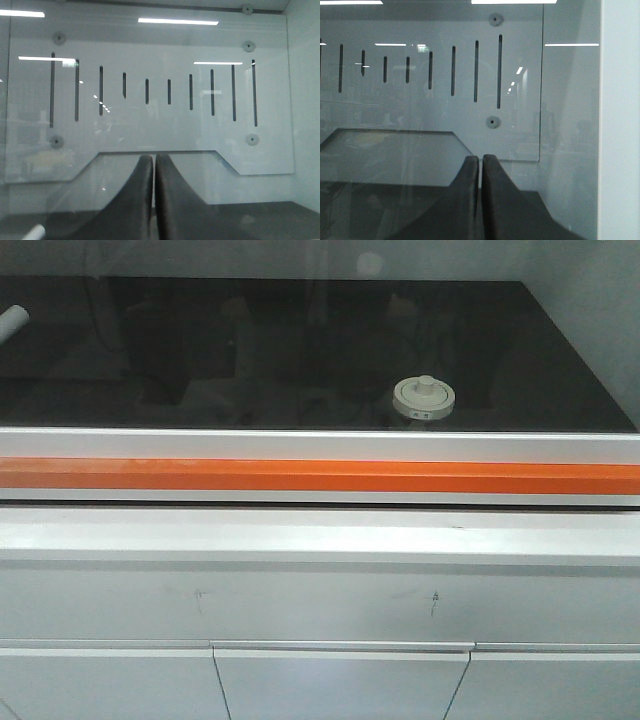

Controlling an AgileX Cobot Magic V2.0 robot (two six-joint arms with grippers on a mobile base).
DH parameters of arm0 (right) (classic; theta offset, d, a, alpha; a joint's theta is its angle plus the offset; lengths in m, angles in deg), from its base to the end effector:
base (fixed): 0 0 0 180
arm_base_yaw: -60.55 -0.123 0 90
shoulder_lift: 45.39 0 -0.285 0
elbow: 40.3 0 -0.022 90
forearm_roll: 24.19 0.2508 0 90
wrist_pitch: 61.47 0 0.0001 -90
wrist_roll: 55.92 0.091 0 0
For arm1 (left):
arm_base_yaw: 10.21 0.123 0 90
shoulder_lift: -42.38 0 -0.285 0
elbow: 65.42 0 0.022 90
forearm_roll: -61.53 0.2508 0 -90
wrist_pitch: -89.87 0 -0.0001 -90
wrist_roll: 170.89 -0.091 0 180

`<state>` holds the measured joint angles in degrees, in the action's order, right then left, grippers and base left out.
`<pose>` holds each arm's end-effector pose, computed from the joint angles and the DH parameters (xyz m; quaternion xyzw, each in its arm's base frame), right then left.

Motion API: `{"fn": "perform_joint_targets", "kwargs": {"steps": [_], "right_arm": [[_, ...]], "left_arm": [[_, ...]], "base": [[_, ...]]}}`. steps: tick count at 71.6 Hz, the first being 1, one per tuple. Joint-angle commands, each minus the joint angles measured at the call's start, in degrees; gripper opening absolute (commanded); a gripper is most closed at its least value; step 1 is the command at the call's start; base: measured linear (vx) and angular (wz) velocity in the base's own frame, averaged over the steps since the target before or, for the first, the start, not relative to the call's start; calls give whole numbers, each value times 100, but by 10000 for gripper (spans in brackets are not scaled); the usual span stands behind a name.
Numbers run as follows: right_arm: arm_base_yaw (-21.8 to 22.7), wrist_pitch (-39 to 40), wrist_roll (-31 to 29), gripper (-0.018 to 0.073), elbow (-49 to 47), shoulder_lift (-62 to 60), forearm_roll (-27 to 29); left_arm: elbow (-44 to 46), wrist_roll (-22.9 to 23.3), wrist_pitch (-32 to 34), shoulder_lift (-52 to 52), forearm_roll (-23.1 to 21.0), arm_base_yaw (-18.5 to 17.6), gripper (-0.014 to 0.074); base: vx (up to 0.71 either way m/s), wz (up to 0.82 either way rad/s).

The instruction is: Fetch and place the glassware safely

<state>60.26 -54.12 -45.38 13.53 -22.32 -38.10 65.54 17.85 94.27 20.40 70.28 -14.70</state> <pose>0.0624 0.0031 0.3443 -0.0303 0.5712 -0.0125 0.8202 0.0491 -0.0049 0.3680 0.0263 0.5489 -0.0360 0.8347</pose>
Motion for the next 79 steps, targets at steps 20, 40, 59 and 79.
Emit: {"fn": "perform_joint_targets", "kwargs": {"steps": [20,40,59,79], "right_arm": [[-1,181,-7,-3,-1571,2343,-8],[-1,3,100,-3,-969,3050,141],[-1,2219,108,-3,624,3031,140],[-1,3498,-113,-3,1273,3741,135]], "left_arm": [[1765,-13,-377,-2644,167,-40,-7],[1295,-7,-512,-3629,105,-40,-7],[-578,-7,1937,-3630,101,-40,-7],[-1769,-517,3445,-3691,-787,-40,-7]], "base": [[0,0],[0,0],[0,0],[0,0]]}}
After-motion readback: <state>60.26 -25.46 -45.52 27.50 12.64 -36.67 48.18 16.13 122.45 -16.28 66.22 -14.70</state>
